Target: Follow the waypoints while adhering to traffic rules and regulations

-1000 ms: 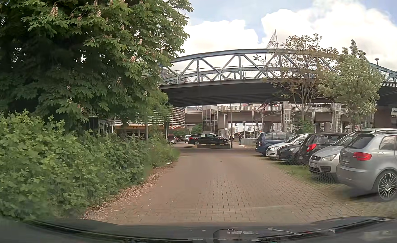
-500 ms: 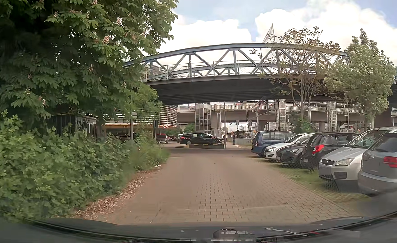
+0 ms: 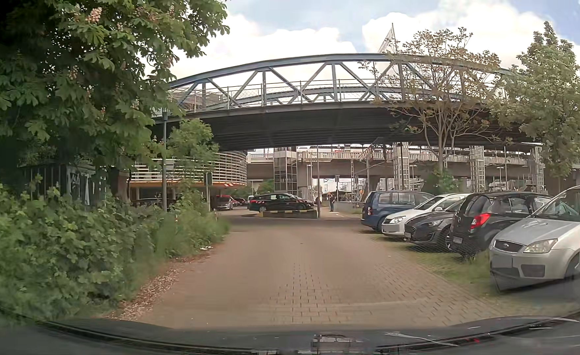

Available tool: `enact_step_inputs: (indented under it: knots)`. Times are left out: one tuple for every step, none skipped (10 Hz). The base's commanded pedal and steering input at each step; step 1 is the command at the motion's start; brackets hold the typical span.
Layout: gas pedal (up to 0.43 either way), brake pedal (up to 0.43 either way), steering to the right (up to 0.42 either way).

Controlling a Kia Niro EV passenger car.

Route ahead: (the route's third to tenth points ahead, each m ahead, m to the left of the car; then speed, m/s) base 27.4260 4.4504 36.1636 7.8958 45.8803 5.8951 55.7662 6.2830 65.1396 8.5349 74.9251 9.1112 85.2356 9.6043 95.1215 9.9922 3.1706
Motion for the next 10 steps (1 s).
enact_step_inputs:
  knots:
    - [0.047, 0.0, 0.073]
    - [0.059, 0.0, 0.071]
    - [0.059, 0.0, 0.067]
    - [0.059, 0.0, 0.055]
    - [0.059, 0.0, 0.043]
    - [0.059, 0.0, 0.041]
    - [0.059, 0.0, 0.038]
    - [0.067, 0.0, 0.025]
    - [0.067, 0.0, 0.017]
    - [0.067, 0.0, 0.013]
